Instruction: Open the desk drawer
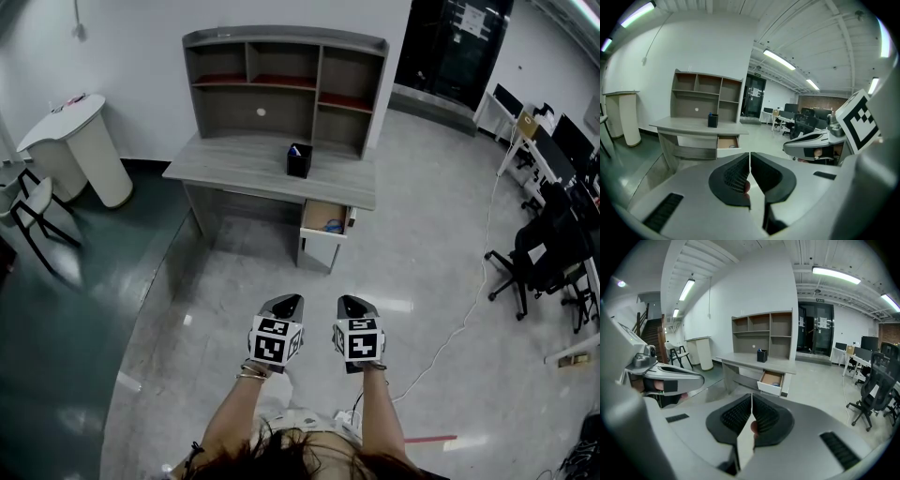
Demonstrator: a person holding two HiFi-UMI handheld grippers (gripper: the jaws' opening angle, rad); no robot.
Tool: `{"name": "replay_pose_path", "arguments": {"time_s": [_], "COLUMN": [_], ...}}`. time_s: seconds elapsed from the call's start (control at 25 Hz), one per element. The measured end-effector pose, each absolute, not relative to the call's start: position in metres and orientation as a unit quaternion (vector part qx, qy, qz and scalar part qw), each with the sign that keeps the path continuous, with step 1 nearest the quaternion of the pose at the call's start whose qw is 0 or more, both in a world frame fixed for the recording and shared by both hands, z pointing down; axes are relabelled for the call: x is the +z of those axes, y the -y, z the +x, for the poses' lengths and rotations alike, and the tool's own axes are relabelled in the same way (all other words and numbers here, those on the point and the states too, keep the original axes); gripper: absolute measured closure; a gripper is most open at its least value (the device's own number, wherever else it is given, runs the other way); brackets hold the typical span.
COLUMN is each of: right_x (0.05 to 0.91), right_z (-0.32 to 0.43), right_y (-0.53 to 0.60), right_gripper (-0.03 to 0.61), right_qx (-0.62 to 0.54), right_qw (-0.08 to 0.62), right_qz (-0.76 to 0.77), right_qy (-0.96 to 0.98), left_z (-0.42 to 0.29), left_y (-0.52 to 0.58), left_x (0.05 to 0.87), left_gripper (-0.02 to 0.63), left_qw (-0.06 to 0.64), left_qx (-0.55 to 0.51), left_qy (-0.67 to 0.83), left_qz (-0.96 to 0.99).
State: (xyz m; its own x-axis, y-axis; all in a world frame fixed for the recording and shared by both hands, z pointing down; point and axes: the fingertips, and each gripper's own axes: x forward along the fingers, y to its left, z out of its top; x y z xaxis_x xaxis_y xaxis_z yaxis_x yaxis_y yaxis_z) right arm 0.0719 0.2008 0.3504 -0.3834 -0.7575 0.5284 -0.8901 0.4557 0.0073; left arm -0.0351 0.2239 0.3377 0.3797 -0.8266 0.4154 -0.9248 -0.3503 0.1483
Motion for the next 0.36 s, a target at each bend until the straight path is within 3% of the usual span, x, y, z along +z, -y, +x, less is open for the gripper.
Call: {"name": "replay_pose_path", "arguments": {"time_s": [0.36], "right_x": [0.355], "right_z": [0.062], "right_y": [-0.185], "right_gripper": [0.552], "right_qx": [0.149], "right_qw": [0.229], "right_qz": [0.503], "right_qy": [0.820], "left_z": [-0.041], "left_y": [-0.210], "left_x": [0.344], "left_gripper": [0.595], "left_qw": [0.170], "left_qx": [0.149], "left_qy": [0.537], "left_qz": [0.813]}}
